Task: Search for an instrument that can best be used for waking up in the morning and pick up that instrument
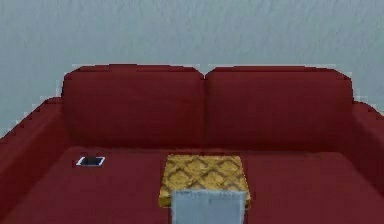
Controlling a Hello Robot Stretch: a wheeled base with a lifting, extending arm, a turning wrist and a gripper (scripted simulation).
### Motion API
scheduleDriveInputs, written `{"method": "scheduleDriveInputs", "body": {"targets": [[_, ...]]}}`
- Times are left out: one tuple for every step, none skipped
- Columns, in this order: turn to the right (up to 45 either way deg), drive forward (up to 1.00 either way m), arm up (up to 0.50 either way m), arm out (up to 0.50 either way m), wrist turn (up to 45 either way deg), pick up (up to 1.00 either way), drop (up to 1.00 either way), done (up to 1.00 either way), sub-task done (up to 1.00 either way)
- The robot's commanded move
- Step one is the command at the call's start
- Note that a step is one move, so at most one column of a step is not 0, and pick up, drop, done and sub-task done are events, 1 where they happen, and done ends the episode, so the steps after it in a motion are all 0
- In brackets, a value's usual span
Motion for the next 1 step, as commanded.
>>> {"method": "scheduleDriveInputs", "body": {"targets": [[0.0,0.05,0.00,0.00,0.0,0.00,0.00,0.00,0.00]]}}
